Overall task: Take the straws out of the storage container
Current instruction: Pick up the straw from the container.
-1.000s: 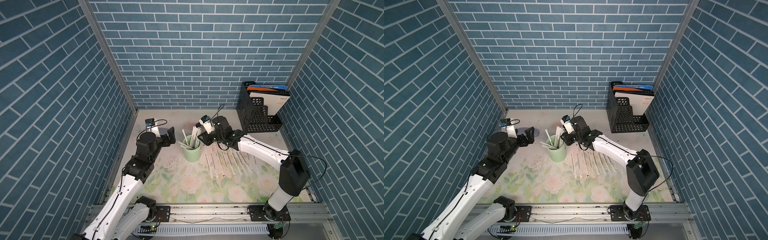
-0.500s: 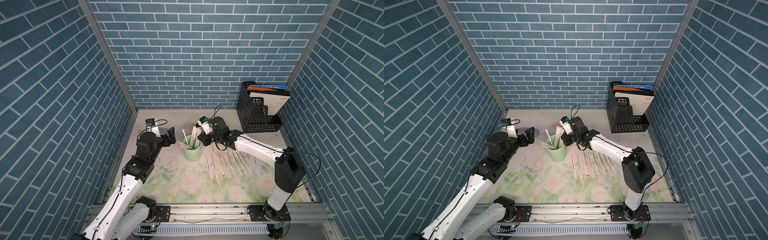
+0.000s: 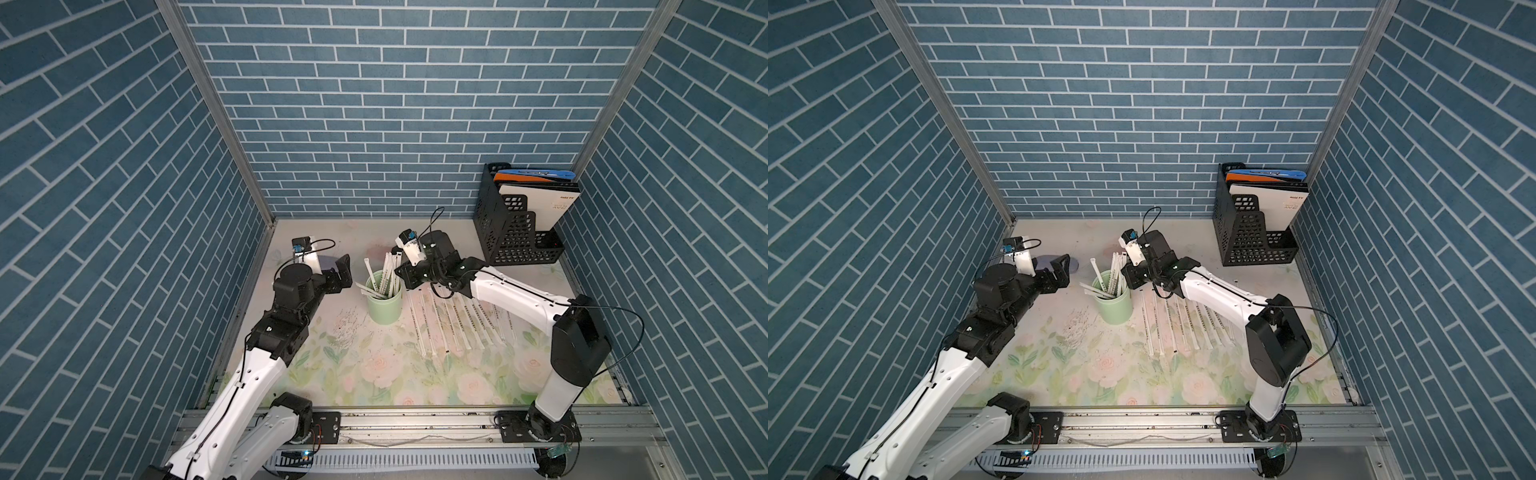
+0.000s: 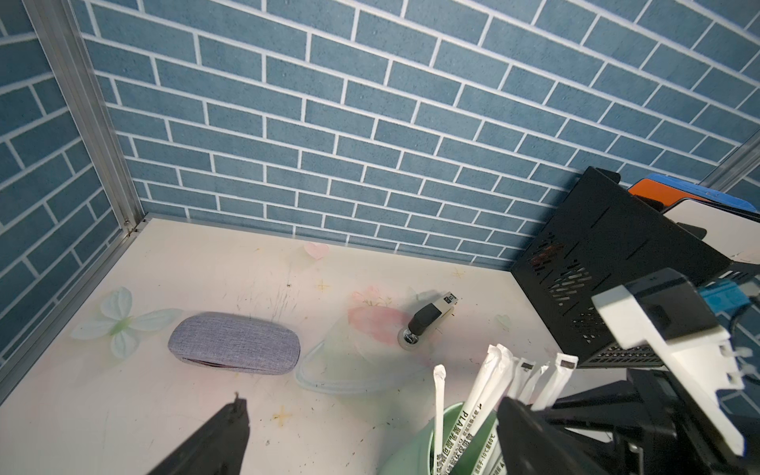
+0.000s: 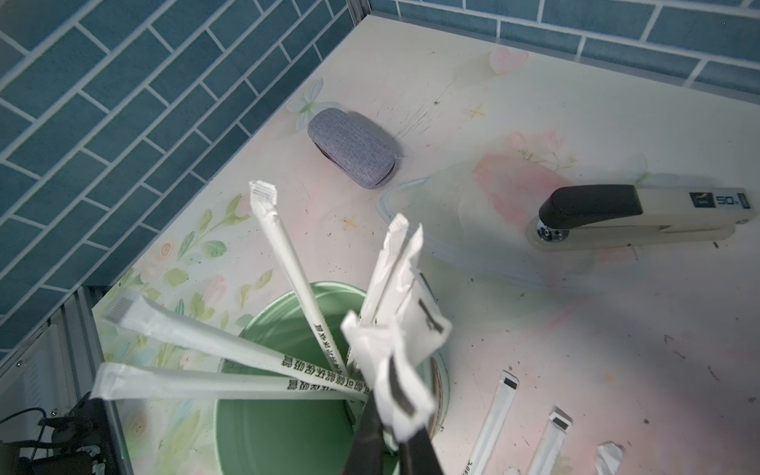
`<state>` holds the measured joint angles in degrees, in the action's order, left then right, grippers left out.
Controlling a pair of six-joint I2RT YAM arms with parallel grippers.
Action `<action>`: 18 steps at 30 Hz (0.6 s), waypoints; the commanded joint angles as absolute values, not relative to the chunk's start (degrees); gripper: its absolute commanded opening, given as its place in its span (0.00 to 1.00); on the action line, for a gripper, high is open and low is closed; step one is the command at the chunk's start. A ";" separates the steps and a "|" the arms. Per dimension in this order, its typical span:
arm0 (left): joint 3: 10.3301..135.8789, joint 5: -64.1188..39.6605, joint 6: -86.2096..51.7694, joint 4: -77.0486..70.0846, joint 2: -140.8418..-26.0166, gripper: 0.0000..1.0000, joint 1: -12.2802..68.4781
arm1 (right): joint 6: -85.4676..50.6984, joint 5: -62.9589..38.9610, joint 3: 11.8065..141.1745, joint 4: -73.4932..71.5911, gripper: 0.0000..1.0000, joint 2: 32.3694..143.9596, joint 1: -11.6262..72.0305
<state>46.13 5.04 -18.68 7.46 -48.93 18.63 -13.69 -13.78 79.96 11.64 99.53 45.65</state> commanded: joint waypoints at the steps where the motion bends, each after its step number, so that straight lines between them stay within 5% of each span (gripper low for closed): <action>1: 46.32 4.84 -18.81 7.19 -48.87 0.99 18.31 | -13.97 -14.50 82.09 12.74 0.08 96.54 45.66; 18: 46.36 4.66 -18.81 7.18 -48.71 1.00 18.28 | -12.09 -13.90 93.27 24.26 0.02 89.23 45.68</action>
